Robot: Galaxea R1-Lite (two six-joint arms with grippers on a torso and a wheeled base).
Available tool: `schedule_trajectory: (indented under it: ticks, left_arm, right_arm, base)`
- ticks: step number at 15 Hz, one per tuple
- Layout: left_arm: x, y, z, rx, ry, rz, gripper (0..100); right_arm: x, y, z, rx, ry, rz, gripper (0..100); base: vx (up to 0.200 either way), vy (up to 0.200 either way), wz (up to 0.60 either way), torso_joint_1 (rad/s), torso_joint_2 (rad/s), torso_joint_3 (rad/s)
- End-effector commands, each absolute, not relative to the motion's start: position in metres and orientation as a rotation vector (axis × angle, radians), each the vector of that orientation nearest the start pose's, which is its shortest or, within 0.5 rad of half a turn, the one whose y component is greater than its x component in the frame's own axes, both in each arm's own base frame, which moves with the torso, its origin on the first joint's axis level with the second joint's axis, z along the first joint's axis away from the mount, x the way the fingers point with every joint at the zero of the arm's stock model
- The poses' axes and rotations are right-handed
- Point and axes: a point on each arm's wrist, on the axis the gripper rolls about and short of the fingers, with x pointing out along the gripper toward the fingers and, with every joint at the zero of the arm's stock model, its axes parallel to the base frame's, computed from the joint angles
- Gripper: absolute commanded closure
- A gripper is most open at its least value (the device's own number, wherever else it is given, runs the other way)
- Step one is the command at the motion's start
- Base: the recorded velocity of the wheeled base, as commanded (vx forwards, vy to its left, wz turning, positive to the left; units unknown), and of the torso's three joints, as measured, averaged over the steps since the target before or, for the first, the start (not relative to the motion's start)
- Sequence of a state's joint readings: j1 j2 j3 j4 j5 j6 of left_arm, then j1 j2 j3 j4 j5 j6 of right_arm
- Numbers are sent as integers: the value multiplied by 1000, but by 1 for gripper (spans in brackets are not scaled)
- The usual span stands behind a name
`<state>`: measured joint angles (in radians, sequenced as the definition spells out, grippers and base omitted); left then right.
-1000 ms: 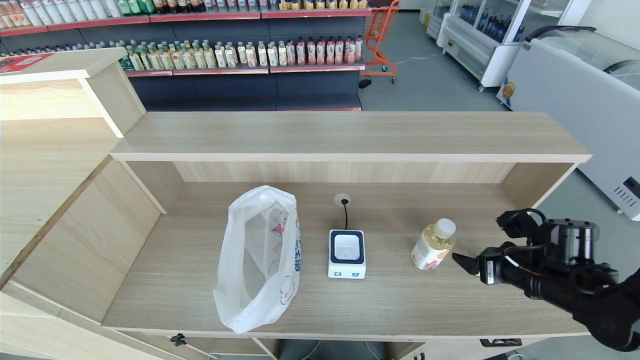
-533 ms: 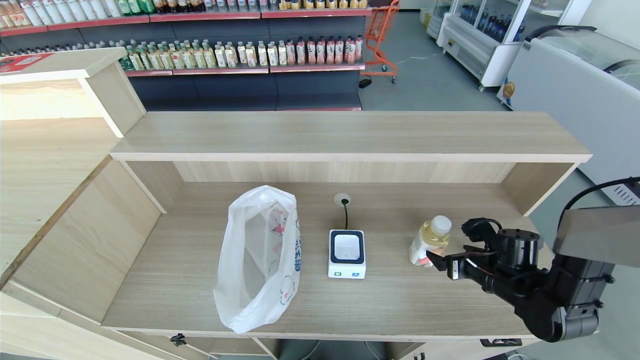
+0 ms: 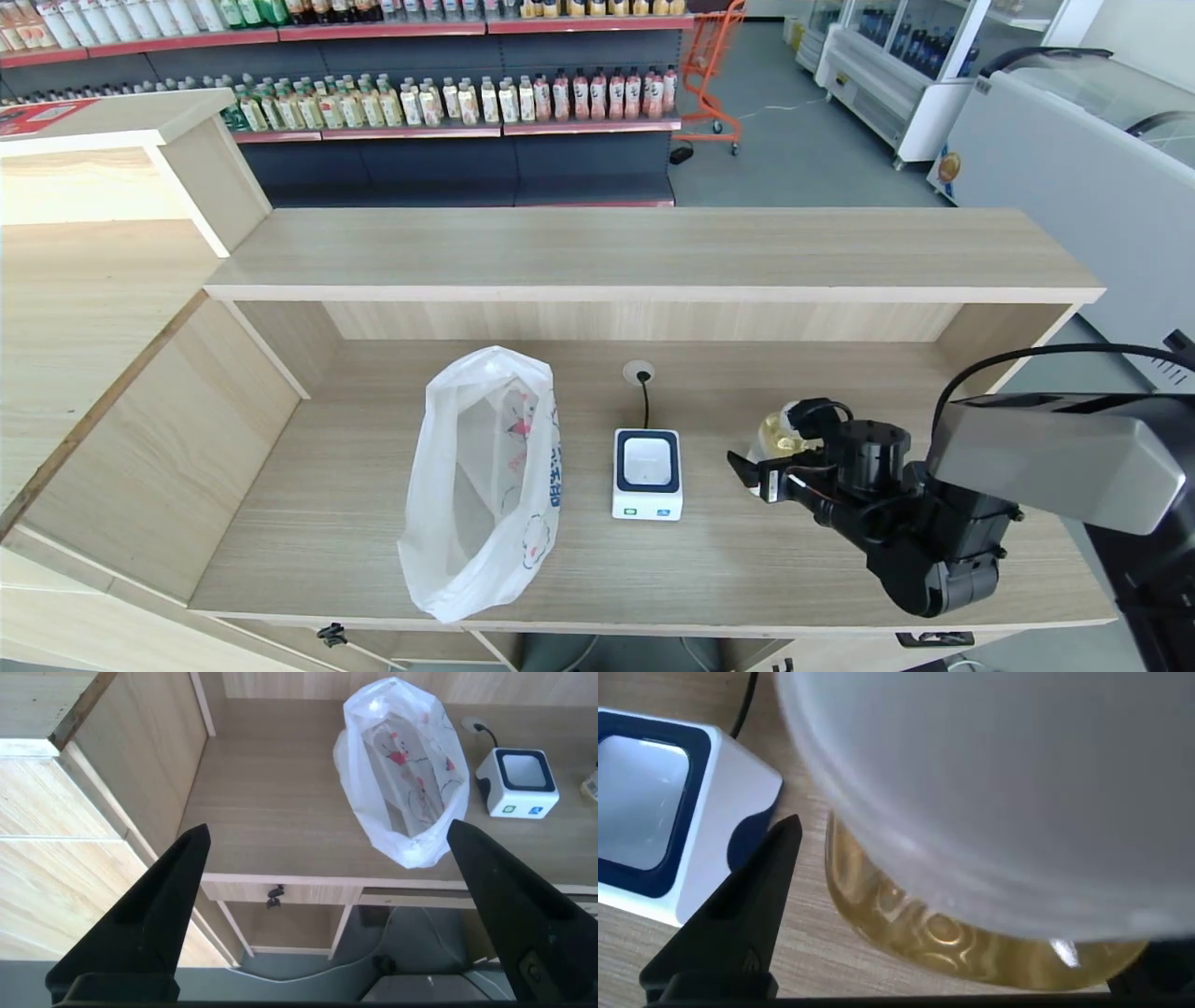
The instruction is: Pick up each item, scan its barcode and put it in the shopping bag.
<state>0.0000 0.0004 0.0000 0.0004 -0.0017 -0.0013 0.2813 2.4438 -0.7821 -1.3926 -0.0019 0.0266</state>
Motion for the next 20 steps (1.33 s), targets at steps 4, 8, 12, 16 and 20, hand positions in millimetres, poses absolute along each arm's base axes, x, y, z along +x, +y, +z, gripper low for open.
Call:
schedule_trajectory:
  ticks: [4,8,12,16,20]
  left_arm:
    - [-23,0,75,-2,0,-2,0]
    - [-23,0,75,-2,0,-3,0]
    - [-23,0,75,-2,0,-2,0]
    - [-23,0,75,-2,0,-2,0]
    - [-23,0,75,-2,0,-3,0]
  right_arm:
    - [386,131,-26,21,241,230,0]
    - [394,135,-26,27,211,257,0]
    - [407,140,-20,37,159,281,100]
    - [412,142,-10,-13,115,286,100]
    - [405,135,27,13,58,283,100]
  base:
    - [0,0,0,0,0,0]
    - [0,0,0,0,0,0]
    - [0,0,0,0,0,0]
    - [0,0,0,0,0,0]
    - [0,0,0,0,0,0]
